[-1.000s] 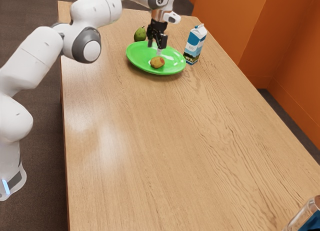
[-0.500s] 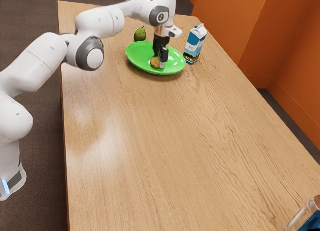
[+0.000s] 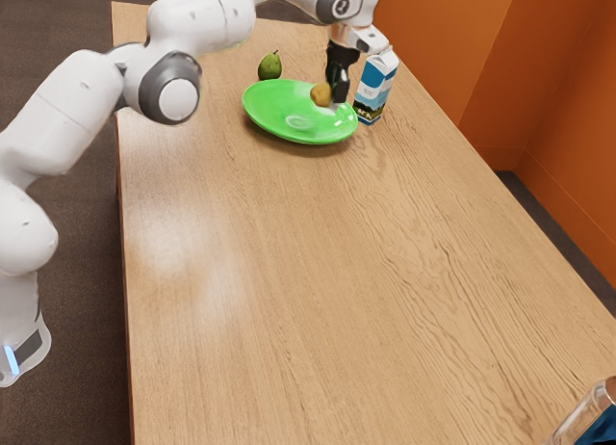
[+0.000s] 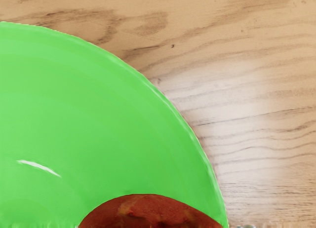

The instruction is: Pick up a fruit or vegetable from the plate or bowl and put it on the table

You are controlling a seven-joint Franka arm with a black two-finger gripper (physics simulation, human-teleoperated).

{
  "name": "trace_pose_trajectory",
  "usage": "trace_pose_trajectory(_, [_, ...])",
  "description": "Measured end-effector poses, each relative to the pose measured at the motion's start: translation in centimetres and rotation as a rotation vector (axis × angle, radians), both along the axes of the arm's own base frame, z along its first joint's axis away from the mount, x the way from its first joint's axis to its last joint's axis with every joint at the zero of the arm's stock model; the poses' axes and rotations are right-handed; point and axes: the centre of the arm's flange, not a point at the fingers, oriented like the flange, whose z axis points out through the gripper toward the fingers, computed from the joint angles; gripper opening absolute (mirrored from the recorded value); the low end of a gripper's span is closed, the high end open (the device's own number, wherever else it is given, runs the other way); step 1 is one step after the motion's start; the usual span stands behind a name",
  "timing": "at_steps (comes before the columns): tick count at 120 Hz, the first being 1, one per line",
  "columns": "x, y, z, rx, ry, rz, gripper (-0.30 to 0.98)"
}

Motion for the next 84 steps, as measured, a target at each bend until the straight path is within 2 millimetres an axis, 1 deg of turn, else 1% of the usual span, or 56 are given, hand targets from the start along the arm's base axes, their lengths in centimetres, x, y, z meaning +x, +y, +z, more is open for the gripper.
trace_pose_trajectory(4, [0.1,-3.5,1.0,0.001,0.031,-0.04,0.31])
trace_pose_trajectory(7, [0.2,-6.1,1.3,-0.004,0.054,-0.07,0.32])
trace_pose_trajectory(12, [0.5,-10.7,1.1,-0.019,0.093,-0.126,0.31])
trace_pose_trajectory(16, [0.6,-13.8,0.8,-0.028,0.118,-0.163,0.3])
trace_pose_trajectory(22, [0.9,-17.5,0.0,-0.04,0.149,-0.2,0.31])
trace_pose_trajectory(28, [1.0,-19.9,-1.5,-0.048,0.18,-0.217,0.3])
trace_pose_trajectory(34, [1.2,-21.1,-3.1,-0.053,0.204,-0.218,0.3])
trace_pose_trajectory(39, [1.3,-21.4,-4.3,-0.058,0.217,-0.207,0.3])
trace_pose_trajectory(43, [1.4,-21.5,-4.8,-0.059,0.221,-0.195,0.3])
trace_pose_trajectory(45, [1.4,-21.5,-5.0,-0.059,0.221,-0.189,0.32])
trace_pose_trajectory(49, [1.5,-21.6,-5.2,-0.06,0.221,-0.177,0.4])
trace_pose_trajectory(55, [1.6,-21.6,-5.4,-0.062,0.219,-0.158,0.49])
trace_pose_trajectory(63, [1.7,-21.7,-5.4,-0.061,0.214,-0.137,0.56])
trace_pose_trajectory(67, [1.6,-21.9,-5.0,-0.056,0.208,-0.128,0.59])
trace_pose_trajectory(70, [1.6,-22.3,-4.5,-0.048,0.201,-0.124,0.6])
trace_pose_trajectory(73, [1.4,-22.8,-3.5,-0.028,0.188,-0.118,0.62])
trace_pose_trajectory(77, [0.4,-24.4,-0.5,0.056,0.161,-0.101,0.63])
trace_pose_trajectory(80, [-0.9,-25.8,2.3,0.115,0.136,-0.086,0.64])
trace_pose_trajectory(81, [-1.5,-26.1,3.2,0.13,0.127,-0.081,0.64])
trace_pose_trajectory(84, [-4.1,-27.0,6.1,0.165,0.101,-0.061,0.65])
